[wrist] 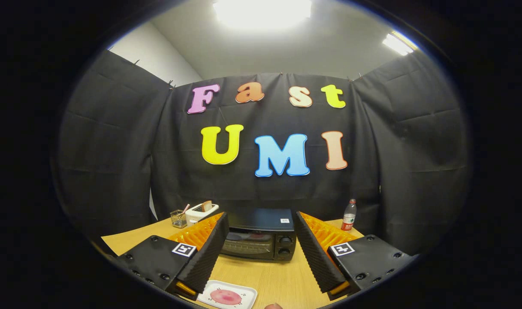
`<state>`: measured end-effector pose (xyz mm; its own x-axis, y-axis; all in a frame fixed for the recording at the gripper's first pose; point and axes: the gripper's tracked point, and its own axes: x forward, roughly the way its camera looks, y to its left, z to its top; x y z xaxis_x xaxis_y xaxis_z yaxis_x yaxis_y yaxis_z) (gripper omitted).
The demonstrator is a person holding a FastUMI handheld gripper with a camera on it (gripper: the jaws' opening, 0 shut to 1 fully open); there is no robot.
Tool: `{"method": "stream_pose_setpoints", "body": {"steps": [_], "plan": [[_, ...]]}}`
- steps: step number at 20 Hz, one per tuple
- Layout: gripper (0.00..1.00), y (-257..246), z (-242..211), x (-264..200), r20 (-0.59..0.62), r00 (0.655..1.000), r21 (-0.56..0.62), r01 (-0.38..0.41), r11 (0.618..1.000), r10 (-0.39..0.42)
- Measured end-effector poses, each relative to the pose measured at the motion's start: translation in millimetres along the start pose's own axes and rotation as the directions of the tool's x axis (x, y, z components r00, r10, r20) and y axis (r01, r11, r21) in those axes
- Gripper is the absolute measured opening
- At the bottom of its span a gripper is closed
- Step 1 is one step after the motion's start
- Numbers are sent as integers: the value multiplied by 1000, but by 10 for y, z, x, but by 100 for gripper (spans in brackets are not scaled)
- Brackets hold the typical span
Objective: Open the toaster oven, put the food inside, and close the toaster oven door.
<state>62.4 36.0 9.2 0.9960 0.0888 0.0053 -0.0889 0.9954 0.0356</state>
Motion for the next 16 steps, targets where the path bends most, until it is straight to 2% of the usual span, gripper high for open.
{"method": "stream_pose_setpoints", "body": {"steps": [9, 16], "plan": [[98, 452, -261, 797, -56, 995, 40, -77, 996, 80], [98, 556, -717, 1386, -145, 986, 72, -67, 995, 77]]}}
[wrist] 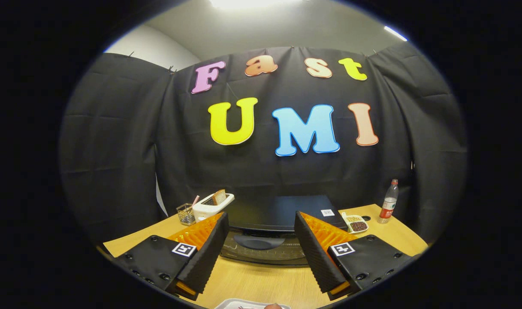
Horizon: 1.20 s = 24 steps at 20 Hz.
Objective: Open the toaster oven, put the food inside, and close the toaster oven door.
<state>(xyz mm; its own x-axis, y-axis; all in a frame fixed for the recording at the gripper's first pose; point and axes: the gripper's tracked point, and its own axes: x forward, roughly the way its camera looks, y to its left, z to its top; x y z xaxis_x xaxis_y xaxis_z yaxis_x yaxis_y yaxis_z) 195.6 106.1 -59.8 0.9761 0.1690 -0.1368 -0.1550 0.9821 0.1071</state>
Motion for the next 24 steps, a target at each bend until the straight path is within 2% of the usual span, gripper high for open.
{"method": "stream_pose_setpoints", "body": {"steps": [4, 10, 20, 24], "plan": [[98, -3, -183, 359, -54, 999, 42, 11, 999, -9], [98, -7, -431, 722, -99, 995, 34, 20, 999, -16], [98, -12, -805, 1009, -178, 981, -10, 71, 997, -72], [96, 33, -835, 1012, -156, 984, -72, 80, 994, -91]]}}
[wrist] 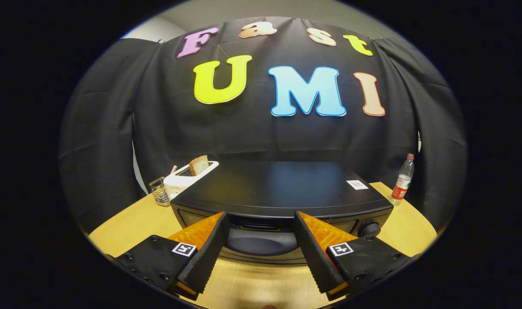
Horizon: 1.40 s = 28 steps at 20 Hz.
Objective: Open the toaster oven, put the food inside, and close the toaster oven door.
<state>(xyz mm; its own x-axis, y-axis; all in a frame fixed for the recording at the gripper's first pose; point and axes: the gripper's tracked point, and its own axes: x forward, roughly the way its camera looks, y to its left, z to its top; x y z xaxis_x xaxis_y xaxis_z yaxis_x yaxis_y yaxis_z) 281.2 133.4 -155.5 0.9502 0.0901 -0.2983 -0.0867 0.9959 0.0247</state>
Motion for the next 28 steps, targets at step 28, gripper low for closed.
{"method": "stream_pose_setpoints", "body": {"steps": [28], "plan": [[97, 132, -805, -796, -155, 987, -68, -51, 996, 40]]}}
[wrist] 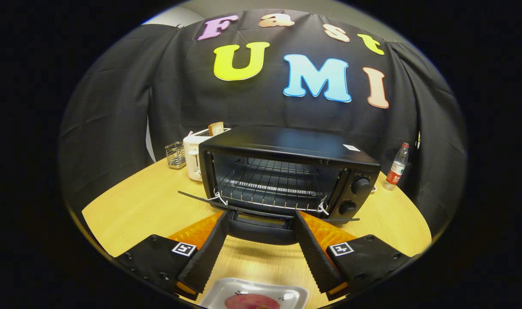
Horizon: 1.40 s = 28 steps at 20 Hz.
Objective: Open the toaster oven, put the food inside, and close the toaster oven door.
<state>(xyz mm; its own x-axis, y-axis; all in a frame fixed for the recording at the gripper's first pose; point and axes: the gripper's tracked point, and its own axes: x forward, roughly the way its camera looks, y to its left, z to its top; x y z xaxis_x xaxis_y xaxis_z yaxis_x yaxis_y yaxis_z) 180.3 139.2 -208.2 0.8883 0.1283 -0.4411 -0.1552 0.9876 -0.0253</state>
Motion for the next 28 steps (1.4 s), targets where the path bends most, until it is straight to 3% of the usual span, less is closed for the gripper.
{"method": "stream_pose_setpoints", "body": {"steps": [14, 20, 24, 28], "plan": [[97, 109, -620, -180, -185, 981, 64, -50, 997, 61], [97, 132, -550, -412, -201, 967, 102, -139, 985, 157], [97, 162, -654, -621, -291, 909, 188, -252, 949, 299], [98, 67, -726, -773, -374, 839, 295, -297, 908, 396]]}}
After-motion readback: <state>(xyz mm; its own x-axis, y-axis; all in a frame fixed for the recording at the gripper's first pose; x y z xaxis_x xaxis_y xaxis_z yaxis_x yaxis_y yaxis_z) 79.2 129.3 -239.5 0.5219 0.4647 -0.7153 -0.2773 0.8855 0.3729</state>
